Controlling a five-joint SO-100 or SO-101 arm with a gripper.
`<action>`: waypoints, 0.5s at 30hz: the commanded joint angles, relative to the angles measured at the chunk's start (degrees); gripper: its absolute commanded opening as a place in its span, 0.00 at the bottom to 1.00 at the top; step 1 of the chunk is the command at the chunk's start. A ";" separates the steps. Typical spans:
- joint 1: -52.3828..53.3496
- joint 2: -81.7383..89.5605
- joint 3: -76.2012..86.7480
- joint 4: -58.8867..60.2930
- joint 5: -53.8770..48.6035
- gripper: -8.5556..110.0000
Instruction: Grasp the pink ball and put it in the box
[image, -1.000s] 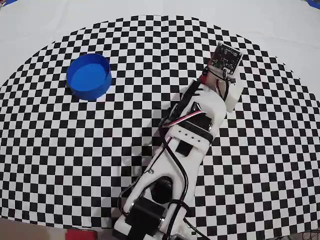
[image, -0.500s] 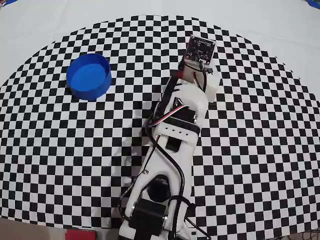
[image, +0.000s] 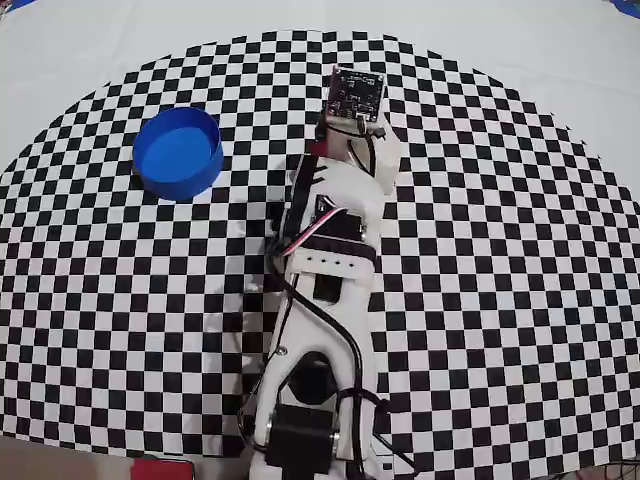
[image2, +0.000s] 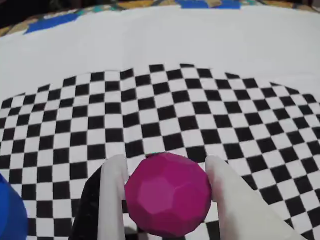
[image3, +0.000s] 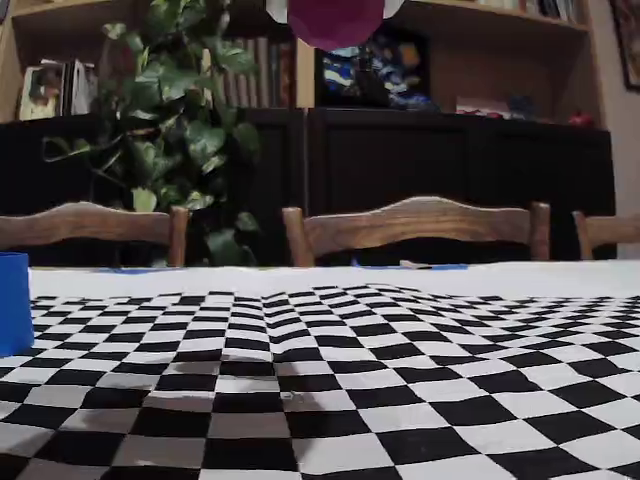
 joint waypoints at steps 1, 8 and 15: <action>-3.34 1.67 -0.26 0.18 -0.44 0.07; -9.76 1.67 0.00 0.18 -0.18 0.07; -13.54 0.53 0.00 0.18 -0.26 0.07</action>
